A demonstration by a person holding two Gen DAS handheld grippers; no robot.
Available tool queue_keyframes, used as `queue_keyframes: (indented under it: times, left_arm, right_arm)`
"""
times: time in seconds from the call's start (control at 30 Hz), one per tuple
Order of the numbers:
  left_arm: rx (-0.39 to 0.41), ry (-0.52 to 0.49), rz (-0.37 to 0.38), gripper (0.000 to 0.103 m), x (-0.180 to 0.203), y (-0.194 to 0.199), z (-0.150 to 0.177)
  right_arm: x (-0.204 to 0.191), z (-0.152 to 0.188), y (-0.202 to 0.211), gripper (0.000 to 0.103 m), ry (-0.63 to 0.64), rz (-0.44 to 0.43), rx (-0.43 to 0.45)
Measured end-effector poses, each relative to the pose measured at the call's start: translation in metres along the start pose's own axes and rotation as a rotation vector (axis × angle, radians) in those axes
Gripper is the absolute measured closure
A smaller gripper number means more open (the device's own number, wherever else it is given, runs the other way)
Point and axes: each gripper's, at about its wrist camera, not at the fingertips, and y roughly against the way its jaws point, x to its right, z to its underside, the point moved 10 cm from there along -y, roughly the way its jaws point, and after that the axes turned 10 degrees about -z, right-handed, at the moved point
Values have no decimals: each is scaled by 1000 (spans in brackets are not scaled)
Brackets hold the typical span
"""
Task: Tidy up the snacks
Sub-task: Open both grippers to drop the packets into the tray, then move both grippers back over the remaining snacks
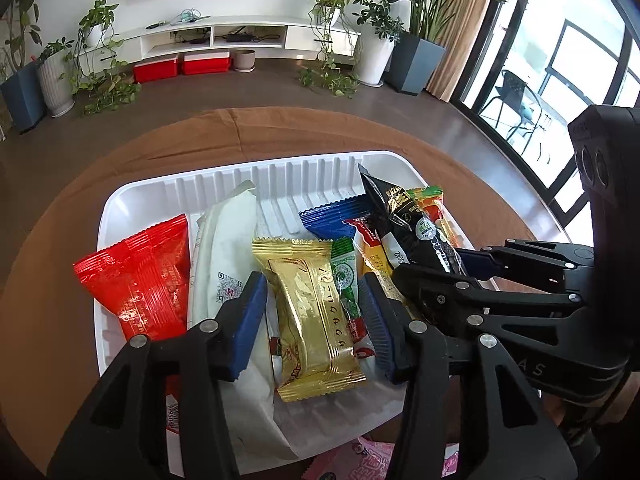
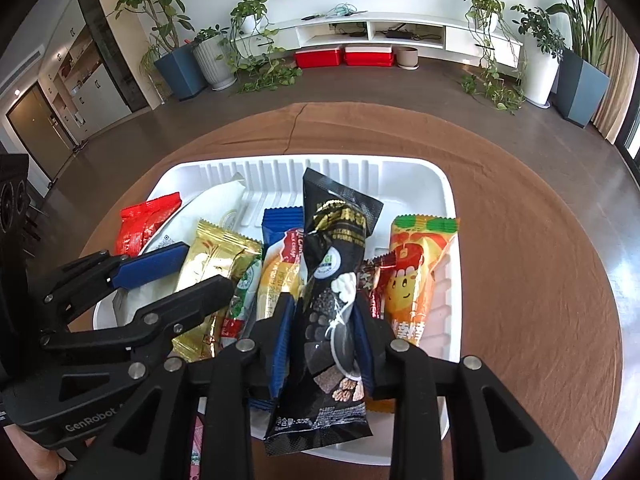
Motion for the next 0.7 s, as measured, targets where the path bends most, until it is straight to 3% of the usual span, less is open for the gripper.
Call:
queue_keyframes:
  times: [0.2,0.37,0.47,0.57,0.7]
  left_arm:
    - [24,10,4,41,-2,18,2]
    - [70,8,11,29,1,49,8]
    - [85,1,24,28,5,69,13]
    - [113,-13,29,18,10,95,22]
    - [130,-14,27,10,8,124,44]
  right_arm:
    - [-2,0,10,69,18,11,16]
    - [-8,3,34,55,45,25,66]
    - [-16,5,54,49,67,26,97]
    - [-26,13,79,41,76,15,143]
    - [-35,30,107,32,67,-13,188]
